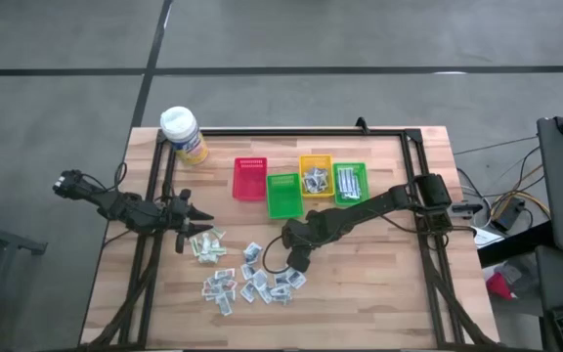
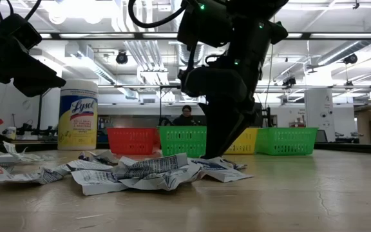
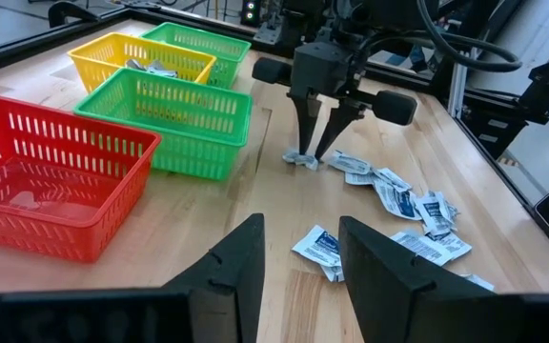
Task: Pick & Place First Aid Supplies
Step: Put the alcohol pad into the yellow basket
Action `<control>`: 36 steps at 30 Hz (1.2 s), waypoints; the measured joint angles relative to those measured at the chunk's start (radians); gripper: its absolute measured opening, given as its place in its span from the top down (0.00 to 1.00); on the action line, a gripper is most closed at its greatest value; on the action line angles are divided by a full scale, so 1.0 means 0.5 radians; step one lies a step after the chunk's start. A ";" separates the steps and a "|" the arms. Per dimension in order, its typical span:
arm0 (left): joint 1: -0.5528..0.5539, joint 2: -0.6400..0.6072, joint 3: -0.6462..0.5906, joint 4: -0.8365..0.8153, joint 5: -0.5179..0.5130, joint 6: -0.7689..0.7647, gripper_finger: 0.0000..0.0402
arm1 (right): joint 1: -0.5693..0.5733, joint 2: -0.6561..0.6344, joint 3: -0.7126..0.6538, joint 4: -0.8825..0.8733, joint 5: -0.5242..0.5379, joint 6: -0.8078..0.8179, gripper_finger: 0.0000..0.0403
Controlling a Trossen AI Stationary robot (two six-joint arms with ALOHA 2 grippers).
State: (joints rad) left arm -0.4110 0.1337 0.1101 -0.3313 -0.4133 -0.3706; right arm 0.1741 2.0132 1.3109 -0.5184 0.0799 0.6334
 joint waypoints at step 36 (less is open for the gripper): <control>0.000 0.000 0.000 0.000 0.000 0.009 0.67 | -0.069 -0.009 0.535 -0.017 -0.564 -0.151 0.98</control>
State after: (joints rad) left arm -0.4108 0.1337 0.1101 -0.3311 -0.4133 -0.3660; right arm 0.1396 2.0087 1.5787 -0.5270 -0.2022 0.5579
